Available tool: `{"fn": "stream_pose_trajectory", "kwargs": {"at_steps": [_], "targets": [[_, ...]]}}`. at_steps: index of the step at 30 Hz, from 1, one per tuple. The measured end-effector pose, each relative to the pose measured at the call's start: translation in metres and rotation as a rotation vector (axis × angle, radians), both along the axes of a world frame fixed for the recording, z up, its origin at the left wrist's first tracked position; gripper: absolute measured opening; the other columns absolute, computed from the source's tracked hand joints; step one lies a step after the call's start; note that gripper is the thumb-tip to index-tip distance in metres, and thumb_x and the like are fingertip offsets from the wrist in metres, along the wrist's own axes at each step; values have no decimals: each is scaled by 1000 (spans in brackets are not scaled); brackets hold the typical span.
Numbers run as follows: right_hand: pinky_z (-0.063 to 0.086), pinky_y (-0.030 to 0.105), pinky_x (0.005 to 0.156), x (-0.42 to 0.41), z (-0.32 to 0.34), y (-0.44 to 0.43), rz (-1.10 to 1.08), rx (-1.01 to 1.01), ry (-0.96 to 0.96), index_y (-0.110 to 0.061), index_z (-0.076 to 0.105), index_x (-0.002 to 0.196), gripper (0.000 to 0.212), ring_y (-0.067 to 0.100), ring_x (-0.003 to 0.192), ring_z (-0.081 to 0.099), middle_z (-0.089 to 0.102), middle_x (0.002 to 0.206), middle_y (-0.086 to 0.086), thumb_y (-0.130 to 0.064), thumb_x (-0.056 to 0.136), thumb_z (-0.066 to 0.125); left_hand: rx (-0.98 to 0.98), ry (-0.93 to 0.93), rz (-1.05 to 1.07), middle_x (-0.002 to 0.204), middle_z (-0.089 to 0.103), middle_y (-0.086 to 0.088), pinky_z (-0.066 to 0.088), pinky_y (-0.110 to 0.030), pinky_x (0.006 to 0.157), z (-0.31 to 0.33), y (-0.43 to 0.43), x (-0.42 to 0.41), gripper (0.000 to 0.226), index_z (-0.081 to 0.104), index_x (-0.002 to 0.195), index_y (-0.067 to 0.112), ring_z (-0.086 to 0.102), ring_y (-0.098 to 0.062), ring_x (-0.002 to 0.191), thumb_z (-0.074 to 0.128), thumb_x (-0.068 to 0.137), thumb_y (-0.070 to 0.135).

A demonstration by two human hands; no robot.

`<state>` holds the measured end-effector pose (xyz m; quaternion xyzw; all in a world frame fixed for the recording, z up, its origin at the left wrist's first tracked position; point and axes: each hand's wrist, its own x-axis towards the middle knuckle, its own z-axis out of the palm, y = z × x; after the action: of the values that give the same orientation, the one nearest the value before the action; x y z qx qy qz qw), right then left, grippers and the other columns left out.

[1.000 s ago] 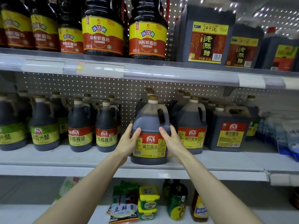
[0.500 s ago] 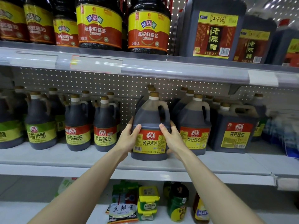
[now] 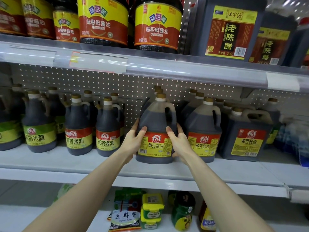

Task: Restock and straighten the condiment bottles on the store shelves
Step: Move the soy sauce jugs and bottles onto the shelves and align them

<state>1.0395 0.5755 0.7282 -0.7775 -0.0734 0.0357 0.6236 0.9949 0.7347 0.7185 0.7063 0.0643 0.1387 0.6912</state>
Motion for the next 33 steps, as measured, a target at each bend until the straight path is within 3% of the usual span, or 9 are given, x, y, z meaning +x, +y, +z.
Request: {"fn": "stream_pose_trajectory", "kwargs": {"at_steps": [7,16,20,25,30,33], "targets": [[44,56,96,7,0,3,-12,8,21,-38,11,153,68,31,125,49,47,143,4,-50,96,47,0,-1,0,124,62,-4,55,-35,70,-3,3,8,60,16,151,39,64,-18,100,47,99,39],[47,48,92,14,-4,3,-14,-24,-8,-38,12,153,67,31,126,49,45,145,4,-51,96,46,-5,-11,7,126,62,-5,57,-43,79,-9,6,18,59,20,150,41,64,-21,104,49,98,39],[47,48,92,19,-6,2,-15,-25,-13,-38,12,153,68,31,128,48,44,147,4,-52,96,46,-3,-16,5,127,61,-5,56,-37,75,-9,6,20,59,20,150,41,64,-21,104,49,98,38],[48,38,75,23,-6,3,-16,-20,-3,-39,13,152,67,31,126,49,45,146,4,-52,95,47,-19,-31,11,127,60,-1,57,-41,80,-9,6,23,57,23,148,43,63,-18,103,50,98,37],[48,45,79,26,-8,4,-14,-13,2,-40,13,152,69,33,129,46,42,148,3,-55,94,47,-28,-24,3,127,60,-1,57,-42,79,-9,8,25,58,22,148,44,64,-18,102,50,98,38],[49,36,70,27,-8,3,-15,-32,1,-40,13,152,68,32,128,47,42,148,4,-54,95,46,-27,-20,1,126,60,-1,56,-36,73,-9,7,24,58,21,149,44,63,-16,100,50,98,37]]}}
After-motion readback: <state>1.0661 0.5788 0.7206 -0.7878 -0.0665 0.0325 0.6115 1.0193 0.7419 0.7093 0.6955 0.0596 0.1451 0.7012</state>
